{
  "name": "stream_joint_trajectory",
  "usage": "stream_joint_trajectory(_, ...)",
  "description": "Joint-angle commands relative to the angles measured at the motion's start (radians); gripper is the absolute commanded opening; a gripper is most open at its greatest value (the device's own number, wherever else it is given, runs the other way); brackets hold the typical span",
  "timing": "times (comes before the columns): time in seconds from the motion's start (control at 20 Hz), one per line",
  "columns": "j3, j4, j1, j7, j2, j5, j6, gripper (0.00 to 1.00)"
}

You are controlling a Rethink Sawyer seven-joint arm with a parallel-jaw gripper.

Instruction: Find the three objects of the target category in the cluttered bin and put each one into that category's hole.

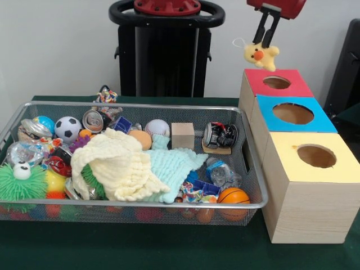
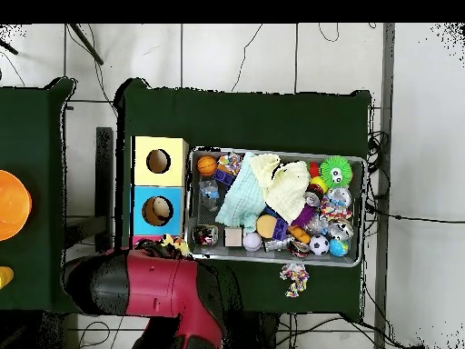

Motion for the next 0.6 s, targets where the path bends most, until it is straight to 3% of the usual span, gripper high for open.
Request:
stream_joint_trajectory(0.05,0.032,0.061,-0.008,0.286,0.037,0.070,-0.069,0.00)
stream_joint_trajectory(0.3,0.073,0.095,-0.013,0.284,0.038,0.143,-0.071,0.00)
stream_joint_trajectory(0.6,0.071,0.105,0.001,0.271,0.059,0.168,-0.099,0.00)
